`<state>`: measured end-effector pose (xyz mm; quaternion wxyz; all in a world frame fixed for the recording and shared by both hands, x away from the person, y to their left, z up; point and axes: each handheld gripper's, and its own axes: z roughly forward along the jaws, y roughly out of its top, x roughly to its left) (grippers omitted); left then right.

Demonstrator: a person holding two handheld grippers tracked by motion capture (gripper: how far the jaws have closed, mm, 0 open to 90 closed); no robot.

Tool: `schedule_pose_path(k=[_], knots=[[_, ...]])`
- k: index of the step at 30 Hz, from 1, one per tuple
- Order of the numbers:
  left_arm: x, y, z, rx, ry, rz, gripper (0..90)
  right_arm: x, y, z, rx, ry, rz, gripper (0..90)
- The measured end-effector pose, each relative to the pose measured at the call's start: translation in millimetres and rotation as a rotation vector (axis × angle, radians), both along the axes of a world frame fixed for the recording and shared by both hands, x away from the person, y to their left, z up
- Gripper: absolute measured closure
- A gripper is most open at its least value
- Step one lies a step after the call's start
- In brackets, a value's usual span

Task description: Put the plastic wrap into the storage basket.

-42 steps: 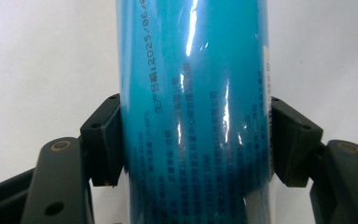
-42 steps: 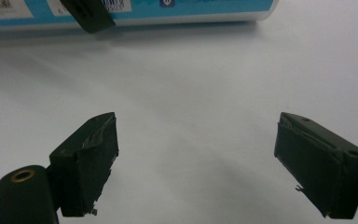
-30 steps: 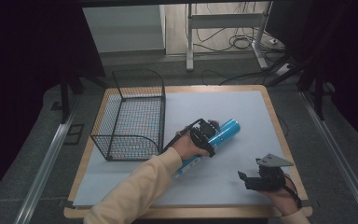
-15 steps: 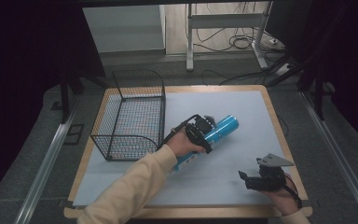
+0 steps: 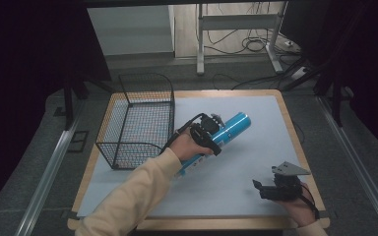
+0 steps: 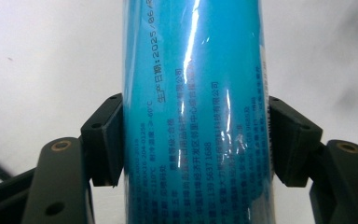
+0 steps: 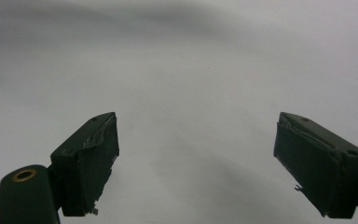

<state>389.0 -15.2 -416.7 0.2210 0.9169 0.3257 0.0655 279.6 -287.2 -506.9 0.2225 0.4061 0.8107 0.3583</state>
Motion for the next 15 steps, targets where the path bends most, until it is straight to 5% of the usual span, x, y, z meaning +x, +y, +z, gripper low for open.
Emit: schedule_pose_path(k=[15], knots=[[3.2,4.8,40.6,-0.034,-0.07,0.007,31.5,0.7,-1.2,-0.7,-0.006,0.0,-0.005,14.5]])
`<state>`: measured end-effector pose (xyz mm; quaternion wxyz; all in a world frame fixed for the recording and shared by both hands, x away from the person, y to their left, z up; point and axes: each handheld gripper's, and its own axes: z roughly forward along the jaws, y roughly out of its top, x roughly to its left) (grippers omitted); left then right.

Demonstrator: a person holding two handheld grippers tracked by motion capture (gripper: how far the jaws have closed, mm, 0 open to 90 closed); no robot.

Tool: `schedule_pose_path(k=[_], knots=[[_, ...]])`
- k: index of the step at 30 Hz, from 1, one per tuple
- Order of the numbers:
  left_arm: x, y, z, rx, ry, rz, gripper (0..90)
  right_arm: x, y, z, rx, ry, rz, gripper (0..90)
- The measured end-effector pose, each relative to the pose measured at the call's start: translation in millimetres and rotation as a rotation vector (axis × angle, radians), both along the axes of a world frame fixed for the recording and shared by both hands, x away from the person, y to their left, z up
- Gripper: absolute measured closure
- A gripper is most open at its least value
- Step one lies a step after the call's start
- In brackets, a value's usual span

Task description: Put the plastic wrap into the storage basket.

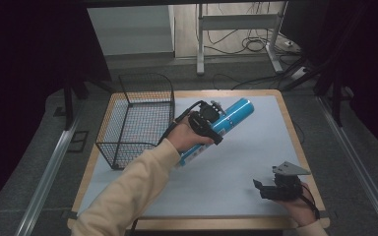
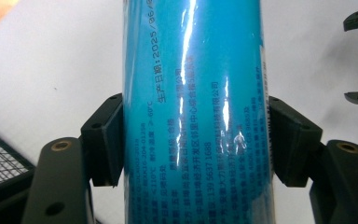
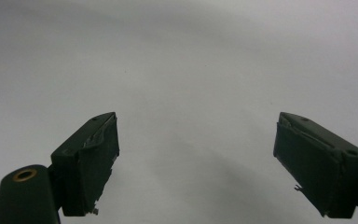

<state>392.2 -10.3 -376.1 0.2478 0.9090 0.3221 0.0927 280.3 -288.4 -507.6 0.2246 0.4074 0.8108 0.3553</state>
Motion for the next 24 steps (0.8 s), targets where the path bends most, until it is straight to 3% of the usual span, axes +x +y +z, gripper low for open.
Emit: schedule_pose_path(k=[15,24], knots=[[15.4,11.1,28.5,-0.03,-0.06,0.041,31.4,0.5,-1.4,-0.4,-0.002,-0.002,-0.006,14.5],[24.6,20.9,35.5,-0.026,-0.075,0.069,31.5,0.9,-1.3,-1.0,-0.005,-0.002,-0.009,14.5]])
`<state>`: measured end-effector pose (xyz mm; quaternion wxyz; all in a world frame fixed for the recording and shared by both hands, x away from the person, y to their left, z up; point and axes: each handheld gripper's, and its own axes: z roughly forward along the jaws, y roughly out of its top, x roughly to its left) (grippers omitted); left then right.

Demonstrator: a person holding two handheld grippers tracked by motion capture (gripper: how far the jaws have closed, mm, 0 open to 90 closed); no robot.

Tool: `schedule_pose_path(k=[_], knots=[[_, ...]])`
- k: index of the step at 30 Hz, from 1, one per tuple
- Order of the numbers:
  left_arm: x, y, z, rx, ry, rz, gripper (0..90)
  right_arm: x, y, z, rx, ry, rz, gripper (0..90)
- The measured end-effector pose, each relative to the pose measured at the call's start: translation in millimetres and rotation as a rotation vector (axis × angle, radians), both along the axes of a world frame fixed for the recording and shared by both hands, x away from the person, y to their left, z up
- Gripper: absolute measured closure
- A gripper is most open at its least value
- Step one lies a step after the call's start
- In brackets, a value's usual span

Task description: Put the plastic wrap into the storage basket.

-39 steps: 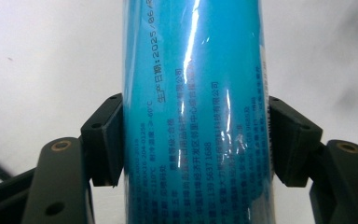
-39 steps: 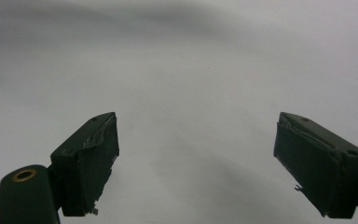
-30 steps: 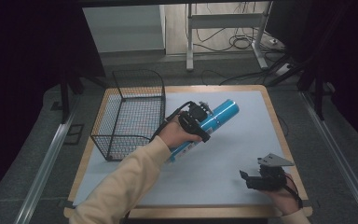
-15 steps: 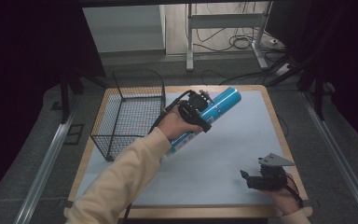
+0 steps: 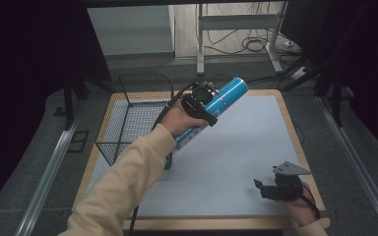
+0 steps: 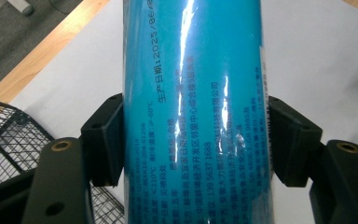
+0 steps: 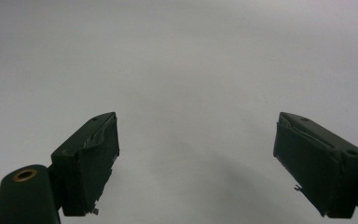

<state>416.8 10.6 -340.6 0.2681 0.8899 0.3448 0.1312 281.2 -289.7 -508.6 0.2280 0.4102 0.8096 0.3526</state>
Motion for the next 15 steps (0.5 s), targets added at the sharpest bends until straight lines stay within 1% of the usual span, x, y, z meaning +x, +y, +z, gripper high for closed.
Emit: schedule_pose_path(k=[3,5,6,9,11,15], knots=[[2.7,3.5,3.0,-0.002,-0.013,0.01,31.5,0.0,0.1,-0.1,-0.001,0.0,-0.001,14.5],[5.1,6.9,5.9,-0.004,-0.008,0.011,31.5,0.0,-0.3,-0.1,0.0,0.0,-0.003,14.5],[5.4,7.6,6.3,-0.007,-0.014,0.017,31.5,0.1,-0.5,-0.2,0.0,0.0,-0.003,14.5],[8.9,13.3,10.0,0.01,-0.024,0.024,31.5,0.5,-1.0,-0.6,-0.001,0.001,-0.004,14.5],[11.5,17.5,11.1,0.005,-0.03,0.035,31.5,0.5,-1.1,-0.6,-0.001,0.001,-0.005,14.5],[17.2,25.7,12.4,0.011,-0.038,0.054,31.5,0.6,-1.3,-0.6,-0.002,-0.001,-0.005,14.5]])
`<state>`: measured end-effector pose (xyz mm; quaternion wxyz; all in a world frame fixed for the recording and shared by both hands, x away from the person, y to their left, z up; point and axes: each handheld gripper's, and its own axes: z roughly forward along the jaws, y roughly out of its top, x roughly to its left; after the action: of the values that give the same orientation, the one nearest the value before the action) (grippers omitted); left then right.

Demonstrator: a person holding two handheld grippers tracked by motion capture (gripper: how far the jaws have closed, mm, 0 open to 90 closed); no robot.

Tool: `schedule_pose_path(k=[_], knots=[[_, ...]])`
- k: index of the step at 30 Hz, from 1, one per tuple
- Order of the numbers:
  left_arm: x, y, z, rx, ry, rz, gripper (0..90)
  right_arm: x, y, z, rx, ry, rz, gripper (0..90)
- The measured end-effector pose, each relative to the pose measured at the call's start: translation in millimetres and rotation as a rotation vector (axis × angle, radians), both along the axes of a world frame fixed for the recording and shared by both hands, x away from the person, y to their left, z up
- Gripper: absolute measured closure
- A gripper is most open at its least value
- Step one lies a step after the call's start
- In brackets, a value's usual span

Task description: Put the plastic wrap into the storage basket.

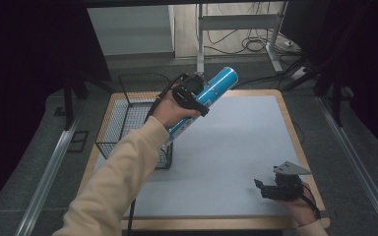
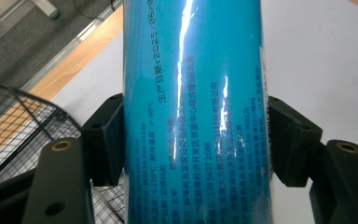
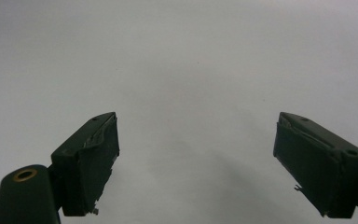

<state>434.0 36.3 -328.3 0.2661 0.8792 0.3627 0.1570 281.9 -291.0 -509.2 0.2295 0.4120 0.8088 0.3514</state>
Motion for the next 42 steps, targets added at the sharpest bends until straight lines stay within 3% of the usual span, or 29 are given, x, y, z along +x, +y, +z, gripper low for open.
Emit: schedule_pose_path(k=[12,17,32,42], knots=[[22.5,27.2,-8.6,0.024,-0.016,0.081,31.5,1.1,-1.3,-1.2,-0.003,0.002,-0.007,14.5],[29.7,39.2,-17.7,0.046,-0.001,0.103,31.5,1.3,-1.5,-1.5,-0.01,0.003,-0.008,14.5],[46.2,83.1,-51.6,0.066,0.053,0.199,31.5,1.6,-1.9,-2.7,-0.018,0.003,-0.015,14.6],[52.9,105.4,-67.3,0.068,0.071,0.236,31.6,1.9,-0.6,-4.0,-0.027,0.007,-0.017,14.8]])
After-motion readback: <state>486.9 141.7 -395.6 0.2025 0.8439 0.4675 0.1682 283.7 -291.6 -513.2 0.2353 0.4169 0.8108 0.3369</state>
